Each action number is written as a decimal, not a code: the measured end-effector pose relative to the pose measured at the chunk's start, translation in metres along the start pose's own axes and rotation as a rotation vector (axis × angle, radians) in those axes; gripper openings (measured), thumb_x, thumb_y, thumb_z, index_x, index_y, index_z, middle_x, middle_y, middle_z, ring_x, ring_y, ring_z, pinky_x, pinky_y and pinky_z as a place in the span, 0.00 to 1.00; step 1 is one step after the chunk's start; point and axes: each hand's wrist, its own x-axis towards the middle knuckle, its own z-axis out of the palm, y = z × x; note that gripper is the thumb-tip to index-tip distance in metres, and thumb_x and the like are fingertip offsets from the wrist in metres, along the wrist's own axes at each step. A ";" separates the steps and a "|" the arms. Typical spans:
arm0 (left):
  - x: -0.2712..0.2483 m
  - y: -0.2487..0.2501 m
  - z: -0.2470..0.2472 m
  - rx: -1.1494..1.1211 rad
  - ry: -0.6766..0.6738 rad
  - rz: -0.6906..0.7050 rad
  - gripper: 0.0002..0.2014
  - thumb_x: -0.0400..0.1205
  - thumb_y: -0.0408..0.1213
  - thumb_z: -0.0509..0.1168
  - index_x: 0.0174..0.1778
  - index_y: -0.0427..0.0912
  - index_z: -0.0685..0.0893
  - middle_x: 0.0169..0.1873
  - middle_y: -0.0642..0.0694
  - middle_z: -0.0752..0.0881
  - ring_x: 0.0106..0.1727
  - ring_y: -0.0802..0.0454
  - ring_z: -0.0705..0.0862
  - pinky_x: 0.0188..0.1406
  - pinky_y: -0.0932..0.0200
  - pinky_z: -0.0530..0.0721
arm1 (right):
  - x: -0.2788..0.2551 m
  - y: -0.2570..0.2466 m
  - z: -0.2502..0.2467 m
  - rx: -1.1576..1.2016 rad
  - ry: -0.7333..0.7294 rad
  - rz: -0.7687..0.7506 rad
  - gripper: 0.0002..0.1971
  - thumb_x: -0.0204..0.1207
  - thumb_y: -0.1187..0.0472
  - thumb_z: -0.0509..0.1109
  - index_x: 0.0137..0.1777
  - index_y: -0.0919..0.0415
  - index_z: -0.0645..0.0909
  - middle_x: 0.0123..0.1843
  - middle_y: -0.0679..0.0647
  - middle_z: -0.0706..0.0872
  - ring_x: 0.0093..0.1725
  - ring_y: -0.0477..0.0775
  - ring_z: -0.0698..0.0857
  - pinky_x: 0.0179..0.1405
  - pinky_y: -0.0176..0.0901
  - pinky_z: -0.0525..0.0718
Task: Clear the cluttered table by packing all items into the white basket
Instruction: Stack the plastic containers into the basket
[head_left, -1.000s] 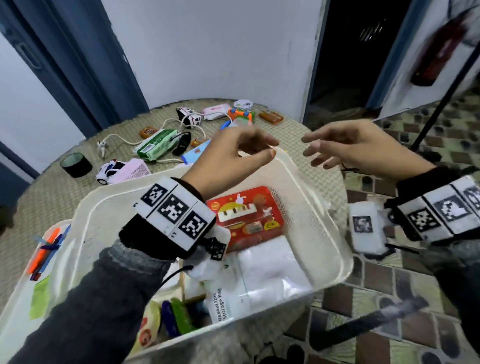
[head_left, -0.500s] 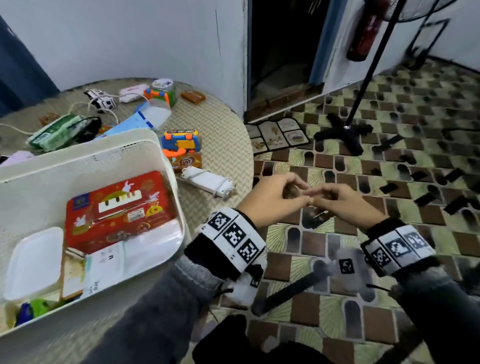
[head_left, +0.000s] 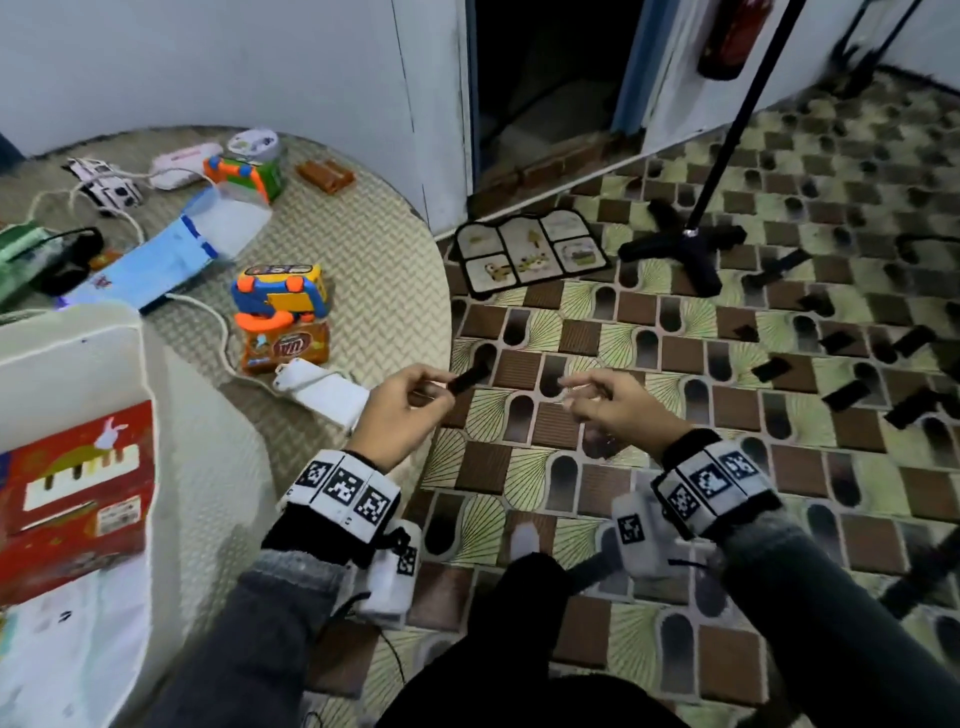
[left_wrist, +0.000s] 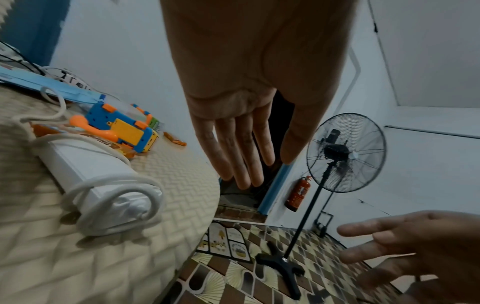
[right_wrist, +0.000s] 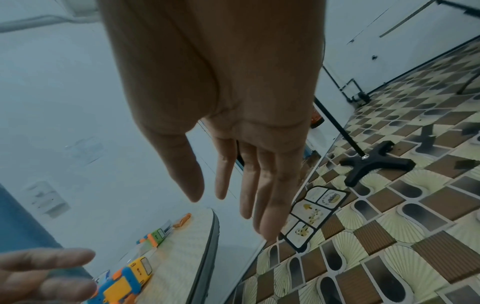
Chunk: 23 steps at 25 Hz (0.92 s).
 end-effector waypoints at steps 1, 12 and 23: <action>0.016 -0.001 0.000 -0.009 0.013 -0.013 0.08 0.79 0.28 0.67 0.50 0.45 0.84 0.40 0.45 0.86 0.41 0.55 0.83 0.38 0.76 0.77 | 0.019 -0.007 -0.008 -0.031 -0.006 -0.017 0.13 0.80 0.69 0.66 0.63 0.64 0.77 0.37 0.60 0.74 0.27 0.40 0.78 0.23 0.32 0.79; 0.172 0.027 -0.004 -0.093 0.202 -0.085 0.11 0.80 0.28 0.68 0.57 0.40 0.82 0.43 0.43 0.88 0.45 0.55 0.85 0.45 0.75 0.79 | 0.198 -0.081 -0.054 -0.071 -0.206 -0.016 0.12 0.80 0.67 0.67 0.62 0.63 0.80 0.33 0.56 0.81 0.33 0.49 0.81 0.27 0.34 0.78; 0.285 0.039 -0.047 -0.148 0.562 -0.240 0.11 0.81 0.30 0.67 0.59 0.41 0.81 0.43 0.46 0.87 0.46 0.55 0.85 0.43 0.75 0.80 | 0.382 -0.186 -0.019 -0.285 -0.587 -0.137 0.08 0.81 0.66 0.66 0.57 0.58 0.81 0.43 0.57 0.83 0.38 0.49 0.83 0.30 0.36 0.78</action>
